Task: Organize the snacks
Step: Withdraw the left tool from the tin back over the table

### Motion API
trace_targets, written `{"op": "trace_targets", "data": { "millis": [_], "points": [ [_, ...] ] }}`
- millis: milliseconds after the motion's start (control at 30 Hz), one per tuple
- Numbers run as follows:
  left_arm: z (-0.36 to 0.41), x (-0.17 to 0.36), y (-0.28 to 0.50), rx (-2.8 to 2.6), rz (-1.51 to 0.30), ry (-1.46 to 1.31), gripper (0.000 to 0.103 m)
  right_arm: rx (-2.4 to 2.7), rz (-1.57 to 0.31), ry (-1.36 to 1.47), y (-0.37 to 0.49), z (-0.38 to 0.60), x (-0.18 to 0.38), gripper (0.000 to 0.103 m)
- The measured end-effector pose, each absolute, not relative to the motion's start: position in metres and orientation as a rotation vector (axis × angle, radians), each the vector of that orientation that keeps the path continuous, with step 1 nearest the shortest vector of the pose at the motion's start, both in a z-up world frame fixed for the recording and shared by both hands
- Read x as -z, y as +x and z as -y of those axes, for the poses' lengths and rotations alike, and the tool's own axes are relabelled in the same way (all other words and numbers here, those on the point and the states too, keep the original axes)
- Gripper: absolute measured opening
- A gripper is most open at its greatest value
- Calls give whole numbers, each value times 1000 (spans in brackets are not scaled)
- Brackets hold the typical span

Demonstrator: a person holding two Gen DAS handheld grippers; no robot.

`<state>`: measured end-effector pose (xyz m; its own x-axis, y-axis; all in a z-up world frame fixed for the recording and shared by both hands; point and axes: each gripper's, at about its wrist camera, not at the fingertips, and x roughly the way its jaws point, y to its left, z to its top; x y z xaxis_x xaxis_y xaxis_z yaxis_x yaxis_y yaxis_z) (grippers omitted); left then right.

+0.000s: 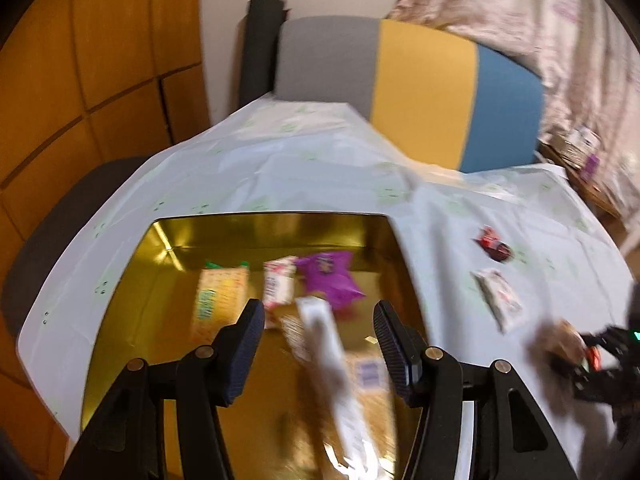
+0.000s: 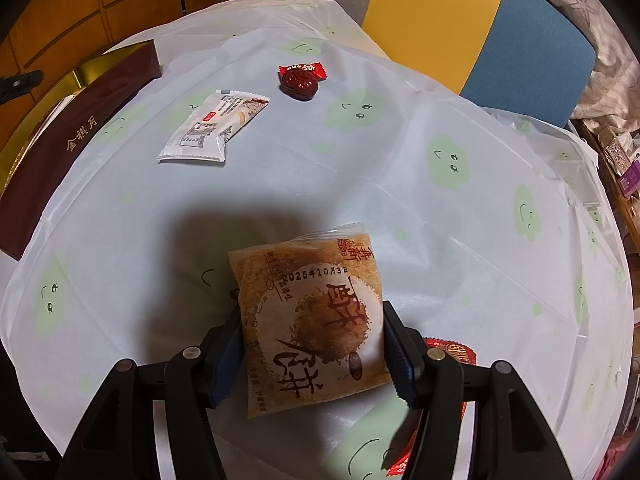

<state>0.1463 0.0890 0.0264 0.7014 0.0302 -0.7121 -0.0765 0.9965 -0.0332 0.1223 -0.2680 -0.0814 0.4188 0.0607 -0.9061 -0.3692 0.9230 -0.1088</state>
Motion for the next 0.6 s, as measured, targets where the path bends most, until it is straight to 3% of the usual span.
{"op": "trace_targets", "data": {
  "millis": [600],
  "points": [
    [23,9,65,179,-811,136,58,-253,-1103,-325,120,263,81,62]
  ]
}}
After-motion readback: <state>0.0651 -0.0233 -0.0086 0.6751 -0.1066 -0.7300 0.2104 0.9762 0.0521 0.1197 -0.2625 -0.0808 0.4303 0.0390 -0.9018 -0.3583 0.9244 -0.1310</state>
